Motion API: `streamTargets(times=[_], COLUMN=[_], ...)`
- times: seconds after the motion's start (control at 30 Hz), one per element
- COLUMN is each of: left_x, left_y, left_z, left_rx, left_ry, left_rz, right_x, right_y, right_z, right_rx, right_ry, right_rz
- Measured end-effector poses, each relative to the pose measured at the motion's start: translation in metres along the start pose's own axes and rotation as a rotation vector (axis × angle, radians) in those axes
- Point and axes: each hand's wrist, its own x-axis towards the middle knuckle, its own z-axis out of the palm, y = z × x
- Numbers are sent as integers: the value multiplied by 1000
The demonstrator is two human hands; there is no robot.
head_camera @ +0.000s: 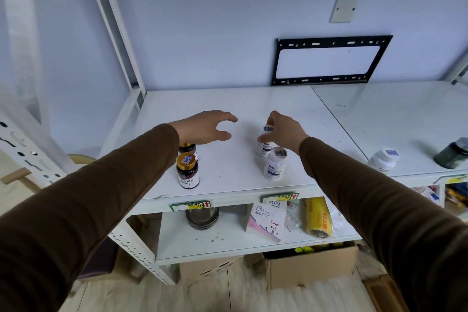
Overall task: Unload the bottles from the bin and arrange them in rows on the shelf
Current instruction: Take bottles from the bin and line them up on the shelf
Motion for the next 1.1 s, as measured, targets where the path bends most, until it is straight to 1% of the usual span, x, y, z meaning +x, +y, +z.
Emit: streamTargets(times=[0.2,0.43,0.57,0.7,0.8,0.9,1.1], left_x=[2,5,7,14,20,24,28], left_y=[7,14,27,60,97,141,239], left_z=[3,9,7,6,12,27,76], left_rx=[104,219,285,313,294,268,313], left_ry=[-8,-13,20,133,181,185,126], left_rz=[-38,-78,-49,56,160,265,459], right_x=[0,-6,-27,-68,-106,-148,-232], right_y=[-2,0,5,18,37,62,125], right_z=[-2,-6,-25,-53,-72,-87,-117], right_rx=[-78,-54,-65,-124,-190,-231,-296], right_ry=[-8,-26,122,278,376,443,492], right_rz=[-2,22,-21,-9,22,78,216])
